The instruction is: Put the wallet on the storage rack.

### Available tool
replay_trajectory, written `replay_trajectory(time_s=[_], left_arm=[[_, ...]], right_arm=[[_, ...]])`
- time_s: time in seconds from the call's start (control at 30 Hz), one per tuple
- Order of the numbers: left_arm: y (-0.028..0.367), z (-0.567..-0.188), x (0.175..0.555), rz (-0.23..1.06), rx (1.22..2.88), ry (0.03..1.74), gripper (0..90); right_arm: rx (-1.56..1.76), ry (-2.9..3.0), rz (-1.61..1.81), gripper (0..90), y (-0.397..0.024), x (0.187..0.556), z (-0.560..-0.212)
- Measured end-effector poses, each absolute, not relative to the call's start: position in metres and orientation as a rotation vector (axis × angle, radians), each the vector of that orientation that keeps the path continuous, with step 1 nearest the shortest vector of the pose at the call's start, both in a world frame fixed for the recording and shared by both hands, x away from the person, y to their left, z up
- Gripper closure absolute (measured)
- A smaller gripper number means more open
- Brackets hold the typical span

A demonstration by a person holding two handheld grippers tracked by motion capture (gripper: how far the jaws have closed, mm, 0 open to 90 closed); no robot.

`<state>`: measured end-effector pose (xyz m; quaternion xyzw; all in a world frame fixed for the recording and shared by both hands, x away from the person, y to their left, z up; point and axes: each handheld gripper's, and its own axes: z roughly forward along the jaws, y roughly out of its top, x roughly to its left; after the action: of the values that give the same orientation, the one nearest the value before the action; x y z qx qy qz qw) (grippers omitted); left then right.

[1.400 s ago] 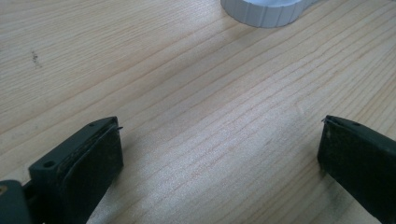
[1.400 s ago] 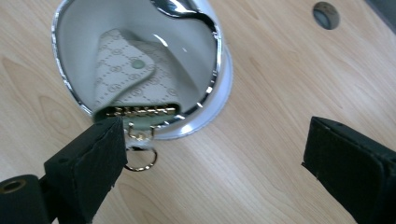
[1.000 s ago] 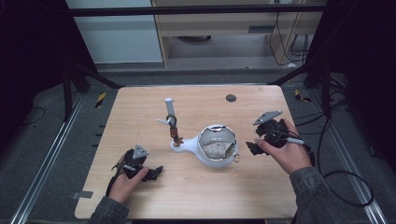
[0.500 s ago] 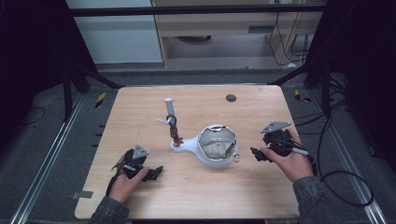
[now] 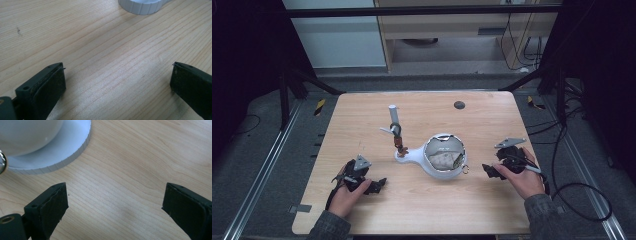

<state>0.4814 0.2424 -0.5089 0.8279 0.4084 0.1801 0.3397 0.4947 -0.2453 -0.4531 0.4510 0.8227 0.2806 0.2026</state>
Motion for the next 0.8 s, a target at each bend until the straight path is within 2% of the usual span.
replay_trajectory(time_s=[0.8], left_arm=[[0.242,-0.509,0.481,0.47,2.156,1.062,0.0]], right_arm=[[1.341,2.259,0.826,5.4,-0.251,0.493,-0.49]])
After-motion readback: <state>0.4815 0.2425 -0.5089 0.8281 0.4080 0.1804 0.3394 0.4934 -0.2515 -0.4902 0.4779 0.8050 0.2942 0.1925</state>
